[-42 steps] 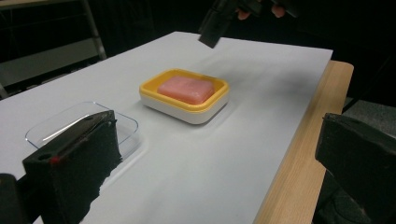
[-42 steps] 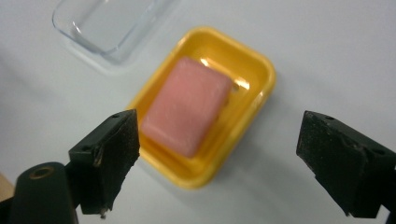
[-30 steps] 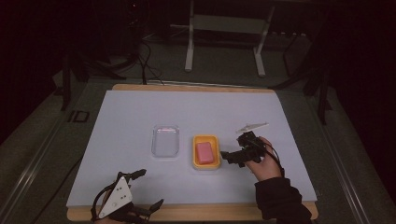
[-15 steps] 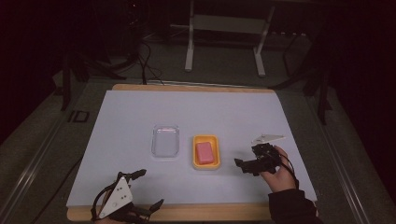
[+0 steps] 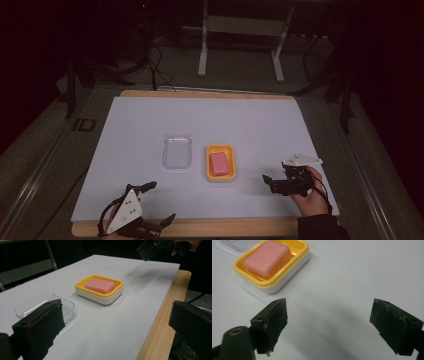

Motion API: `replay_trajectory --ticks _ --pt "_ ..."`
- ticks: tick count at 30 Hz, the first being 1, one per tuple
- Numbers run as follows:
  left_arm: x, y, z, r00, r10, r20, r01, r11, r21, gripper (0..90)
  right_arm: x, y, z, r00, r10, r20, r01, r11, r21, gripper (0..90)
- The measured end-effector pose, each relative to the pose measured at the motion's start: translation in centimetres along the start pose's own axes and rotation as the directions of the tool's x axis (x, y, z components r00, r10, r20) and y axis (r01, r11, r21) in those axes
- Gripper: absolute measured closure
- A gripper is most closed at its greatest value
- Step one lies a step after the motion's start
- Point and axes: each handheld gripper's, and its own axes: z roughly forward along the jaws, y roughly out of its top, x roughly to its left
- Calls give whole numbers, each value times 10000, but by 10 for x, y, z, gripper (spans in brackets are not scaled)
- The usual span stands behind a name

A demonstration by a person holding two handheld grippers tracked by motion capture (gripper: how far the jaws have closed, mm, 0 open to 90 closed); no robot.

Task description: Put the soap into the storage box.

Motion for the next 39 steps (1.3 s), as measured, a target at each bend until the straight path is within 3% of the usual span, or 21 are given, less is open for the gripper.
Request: replay_trajectory --ticks 18,39 --pt "0 0 -1 10000 -10 29 10 10000 -14 3 -11 -30 -13 9982 14 605 15 9989 -477 137" --pt "-1 1 -2 9998 -38 215 39 10000 -61 3 -15 -39 -6 9959 -34 903 54 9997 -219 139"
